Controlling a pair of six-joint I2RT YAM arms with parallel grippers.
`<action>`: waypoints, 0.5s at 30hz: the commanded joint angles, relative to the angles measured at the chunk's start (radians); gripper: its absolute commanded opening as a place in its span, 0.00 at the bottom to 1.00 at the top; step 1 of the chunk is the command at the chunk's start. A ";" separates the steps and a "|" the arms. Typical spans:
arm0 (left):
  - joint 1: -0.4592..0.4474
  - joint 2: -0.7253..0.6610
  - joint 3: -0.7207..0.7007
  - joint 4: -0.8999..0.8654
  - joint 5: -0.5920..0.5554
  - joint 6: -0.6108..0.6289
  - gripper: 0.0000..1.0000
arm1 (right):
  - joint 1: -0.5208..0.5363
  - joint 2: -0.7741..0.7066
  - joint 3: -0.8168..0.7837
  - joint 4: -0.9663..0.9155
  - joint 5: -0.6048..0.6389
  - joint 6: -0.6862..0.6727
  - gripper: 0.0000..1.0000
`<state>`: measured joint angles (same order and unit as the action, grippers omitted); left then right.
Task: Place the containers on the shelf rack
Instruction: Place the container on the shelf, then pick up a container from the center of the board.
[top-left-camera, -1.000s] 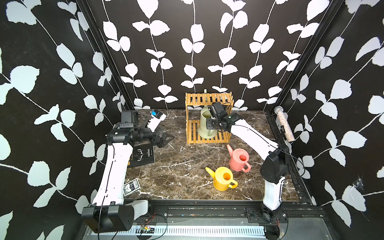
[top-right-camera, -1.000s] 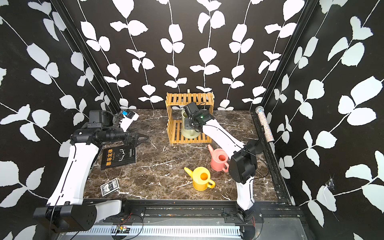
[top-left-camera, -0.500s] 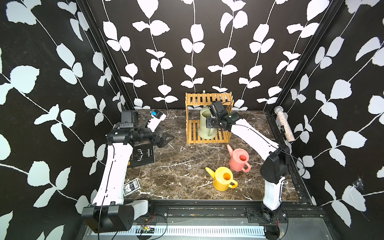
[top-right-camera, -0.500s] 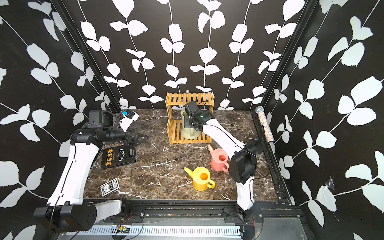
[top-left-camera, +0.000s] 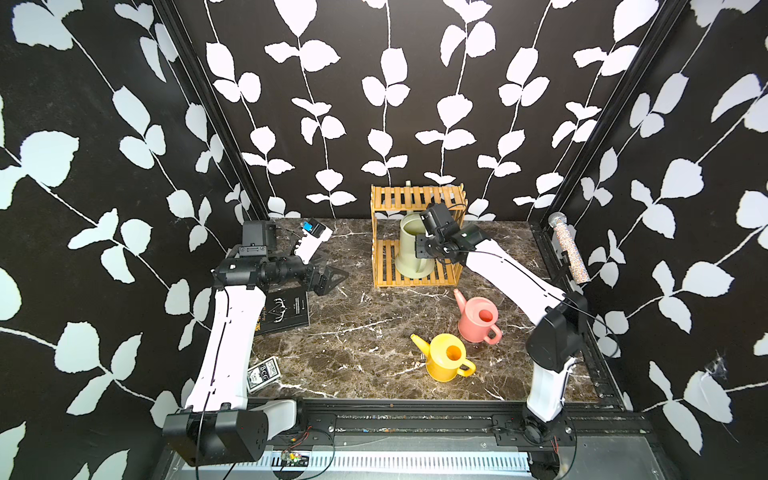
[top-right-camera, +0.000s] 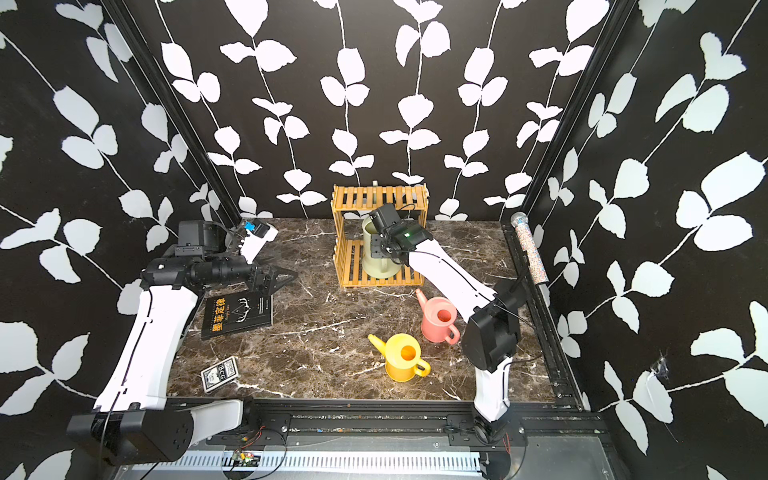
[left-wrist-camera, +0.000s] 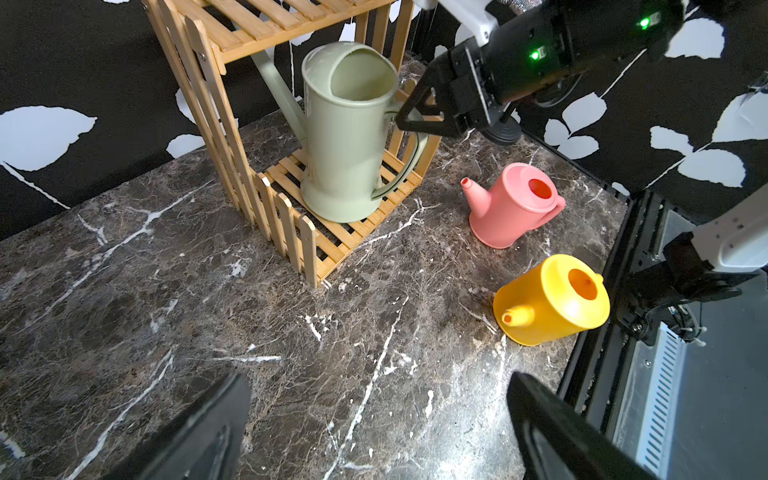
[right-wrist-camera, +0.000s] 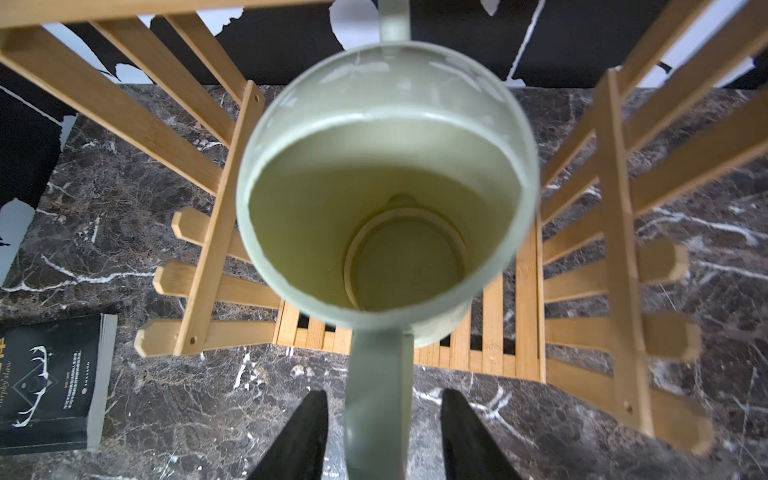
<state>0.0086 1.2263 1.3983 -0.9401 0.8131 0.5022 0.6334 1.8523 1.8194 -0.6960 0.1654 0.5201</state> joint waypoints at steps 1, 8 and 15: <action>-0.014 -0.016 -0.008 -0.010 0.007 0.043 0.99 | -0.006 -0.097 -0.048 0.004 0.014 0.001 0.50; -0.108 0.000 -0.009 -0.029 -0.053 0.117 0.99 | -0.006 -0.261 -0.206 -0.013 0.023 -0.048 0.61; -0.182 0.023 -0.026 -0.017 -0.074 0.145 0.99 | -0.014 -0.433 -0.394 -0.025 0.029 -0.096 0.73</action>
<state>-0.1528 1.2446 1.3941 -0.9436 0.7456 0.6113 0.6300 1.4555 1.4830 -0.7101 0.1802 0.4545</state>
